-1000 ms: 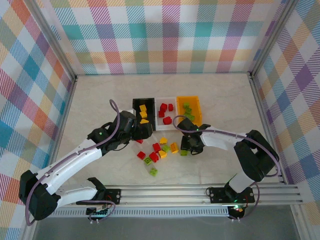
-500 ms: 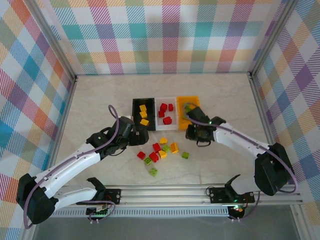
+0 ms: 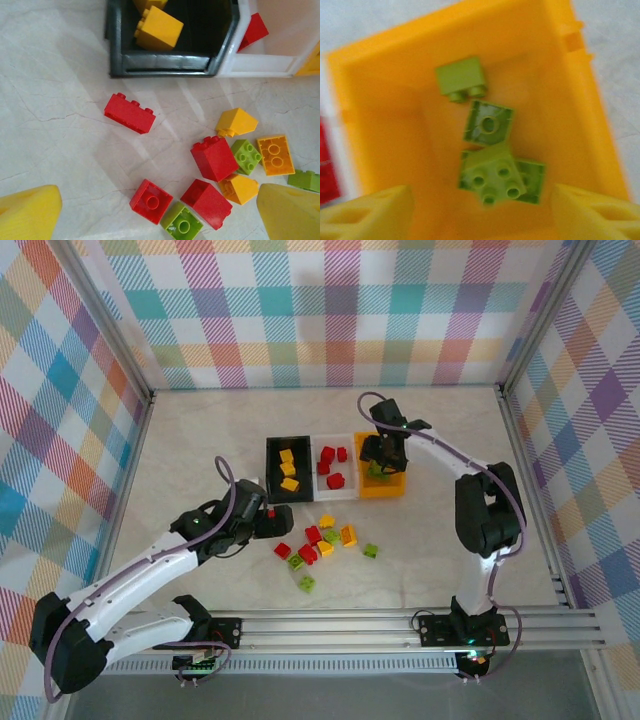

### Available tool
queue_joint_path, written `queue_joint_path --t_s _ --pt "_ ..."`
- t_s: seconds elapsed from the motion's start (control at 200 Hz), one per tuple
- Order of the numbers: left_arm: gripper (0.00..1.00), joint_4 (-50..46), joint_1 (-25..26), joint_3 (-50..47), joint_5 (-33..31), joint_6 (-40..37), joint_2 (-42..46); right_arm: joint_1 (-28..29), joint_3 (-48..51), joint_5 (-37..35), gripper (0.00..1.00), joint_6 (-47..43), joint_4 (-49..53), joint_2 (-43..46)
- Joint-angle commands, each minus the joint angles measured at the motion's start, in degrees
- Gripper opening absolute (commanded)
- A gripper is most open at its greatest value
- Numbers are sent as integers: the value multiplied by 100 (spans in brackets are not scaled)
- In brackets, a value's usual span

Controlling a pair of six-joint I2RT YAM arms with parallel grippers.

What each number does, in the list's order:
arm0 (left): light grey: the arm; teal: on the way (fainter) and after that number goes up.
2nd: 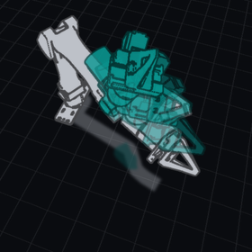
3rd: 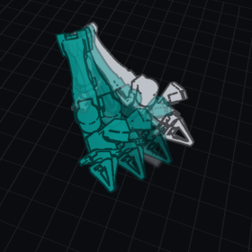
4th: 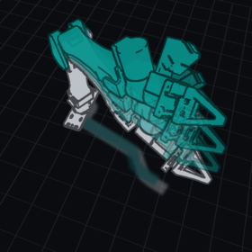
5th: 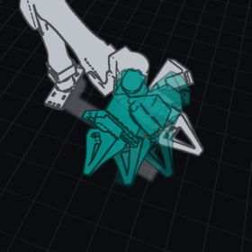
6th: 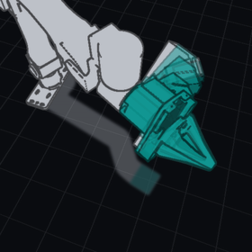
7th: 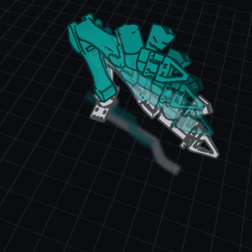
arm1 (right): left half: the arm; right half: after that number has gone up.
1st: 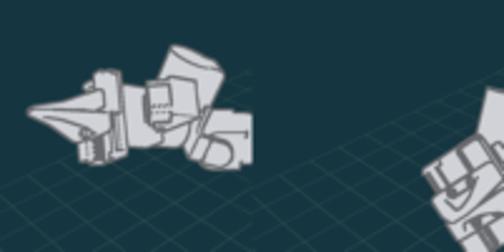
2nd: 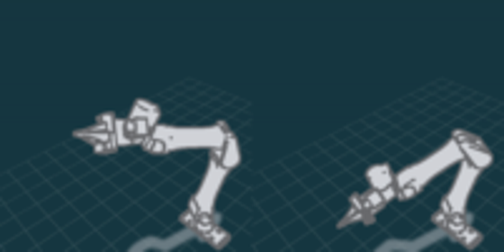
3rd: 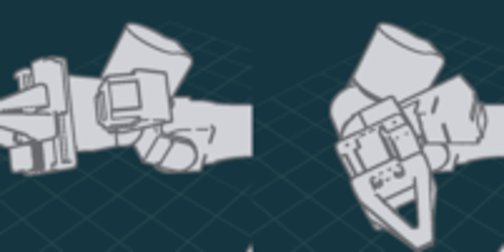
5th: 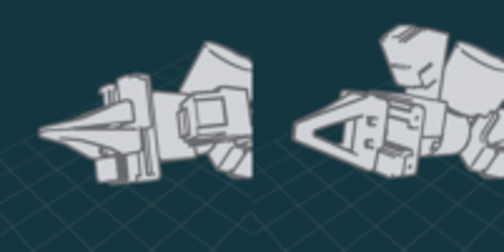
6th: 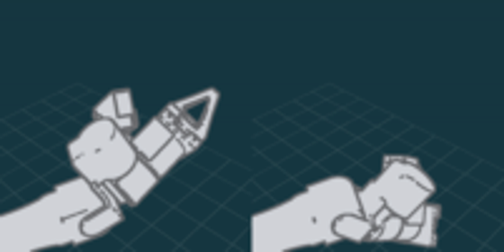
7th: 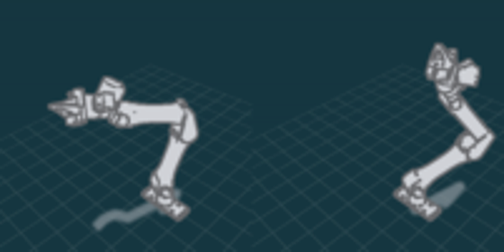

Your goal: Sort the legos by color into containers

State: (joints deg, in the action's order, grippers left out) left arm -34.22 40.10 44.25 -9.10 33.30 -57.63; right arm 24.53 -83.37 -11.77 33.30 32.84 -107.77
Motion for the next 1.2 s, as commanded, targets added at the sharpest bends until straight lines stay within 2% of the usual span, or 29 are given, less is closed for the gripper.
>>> queue_joint_path --t_s 0.0,0.405,0.66,0.975,1.195 --pt "100 -126 16 -126 -60 46 177 71 -12 -18 83 -202 188 399" --pt "100 -32 7 -222 -223 39 85 979 2912 485 85 488 393 2725" --pt "100 136 -11 -311 -207 109 -197 1569 3740 1101 82 806 -188 2687" --pt "100 49 -55 -298 -241 80 -223 1744 3950 1159 64 954 -447 2283" --pt "100 10 -91 -275 -251 100 -205 1747 3919 1170 42 939 -484 2361"
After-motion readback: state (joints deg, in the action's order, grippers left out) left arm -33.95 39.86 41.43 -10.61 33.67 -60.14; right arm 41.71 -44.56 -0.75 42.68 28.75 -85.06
